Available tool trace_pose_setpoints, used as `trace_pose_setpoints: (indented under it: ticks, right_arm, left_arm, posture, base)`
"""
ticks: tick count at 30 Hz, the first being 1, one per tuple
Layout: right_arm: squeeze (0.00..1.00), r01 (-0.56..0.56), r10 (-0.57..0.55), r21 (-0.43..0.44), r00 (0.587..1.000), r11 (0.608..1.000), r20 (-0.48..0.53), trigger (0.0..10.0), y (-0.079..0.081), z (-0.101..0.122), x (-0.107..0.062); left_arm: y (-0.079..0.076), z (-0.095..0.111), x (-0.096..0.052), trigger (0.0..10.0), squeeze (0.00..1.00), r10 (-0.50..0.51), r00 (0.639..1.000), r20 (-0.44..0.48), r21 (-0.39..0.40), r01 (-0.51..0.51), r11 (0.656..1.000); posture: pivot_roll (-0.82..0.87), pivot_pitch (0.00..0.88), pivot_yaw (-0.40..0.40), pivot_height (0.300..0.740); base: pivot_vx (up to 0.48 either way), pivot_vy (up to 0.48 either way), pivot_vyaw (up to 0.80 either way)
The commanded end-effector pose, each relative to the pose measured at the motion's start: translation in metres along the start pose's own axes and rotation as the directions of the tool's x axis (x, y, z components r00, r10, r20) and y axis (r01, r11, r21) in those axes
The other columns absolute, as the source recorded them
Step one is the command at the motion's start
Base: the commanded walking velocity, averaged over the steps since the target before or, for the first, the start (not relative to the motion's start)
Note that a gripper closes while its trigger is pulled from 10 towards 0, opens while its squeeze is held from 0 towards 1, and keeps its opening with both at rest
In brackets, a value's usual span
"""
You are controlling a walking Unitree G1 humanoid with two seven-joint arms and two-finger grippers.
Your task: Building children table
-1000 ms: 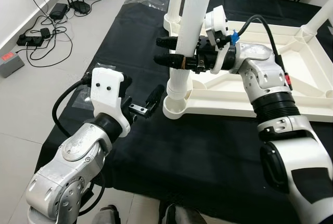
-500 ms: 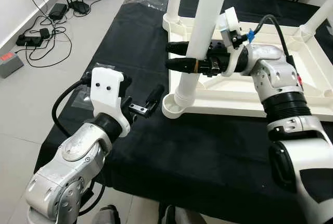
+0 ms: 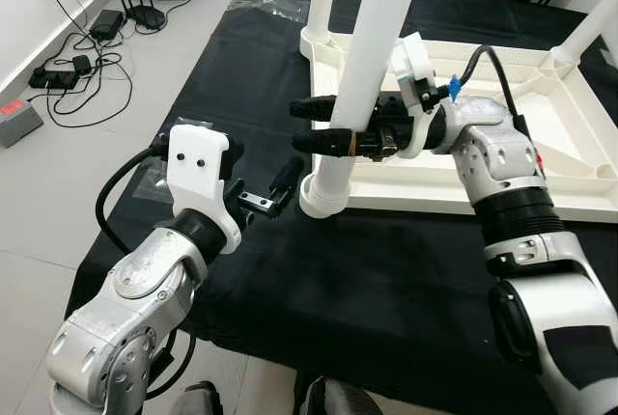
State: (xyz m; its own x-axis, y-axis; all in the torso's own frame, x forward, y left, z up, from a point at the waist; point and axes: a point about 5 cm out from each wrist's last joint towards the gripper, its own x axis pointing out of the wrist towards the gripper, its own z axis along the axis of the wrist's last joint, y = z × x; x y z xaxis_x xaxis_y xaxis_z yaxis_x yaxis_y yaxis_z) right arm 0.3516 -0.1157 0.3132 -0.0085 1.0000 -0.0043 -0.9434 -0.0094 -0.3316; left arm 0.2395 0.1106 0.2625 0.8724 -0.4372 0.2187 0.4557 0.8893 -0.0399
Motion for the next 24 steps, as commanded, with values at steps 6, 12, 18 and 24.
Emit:
trace_pose_setpoints:
  ticks: [6, 12, 18, 24]
  right_arm:
    - [0.00, 0.093, -0.093, -0.014, 0.995, 0.996, -0.025, 10.0, -0.010, -0.004, 0.004]
    - [0.00, 0.071, -0.071, -0.006, 0.997, 0.997, -0.020, 10.0, -0.010, -0.002, 0.009]
    - [0.00, 0.023, -0.022, 0.026, 1.000, 0.999, -0.021, 10.0, -0.002, -0.010, 0.005]
    - [0.00, 0.133, -0.131, 0.034, 0.990, 0.991, -0.052, 10.0, -0.004, -0.026, 0.004]
  left_arm:
    - [-0.012, -0.007, -0.008, 10.0, 0.00, -0.027, 0.999, -0.022, -0.033, 0.026, 0.999]
    - [-0.031, -0.023, -0.016, 10.0, 0.00, -0.086, 0.993, -0.082, -0.083, 0.079, 0.993]
    - [-0.029, -0.023, -0.016, 10.0, 0.00, -0.074, 0.994, -0.085, -0.087, 0.067, 0.994]
    - [-0.028, -0.020, -0.014, 10.0, 0.00, -0.070, 0.995, -0.069, -0.075, 0.064, 0.995]
  posture:
    - [0.06, 0.298, -0.141, 0.740]
    - [0.06, 0.301, -0.146, 0.740]
    - [0.06, 0.302, -0.148, 0.740]
    - [0.05, 0.304, -0.147, 0.740]
  base:
    - [0.000, 0.000, 0.00]
    - [0.000, 0.000, 0.00]
    - [0.000, 0.000, 0.00]
    - [0.000, 0.000, 0.00]
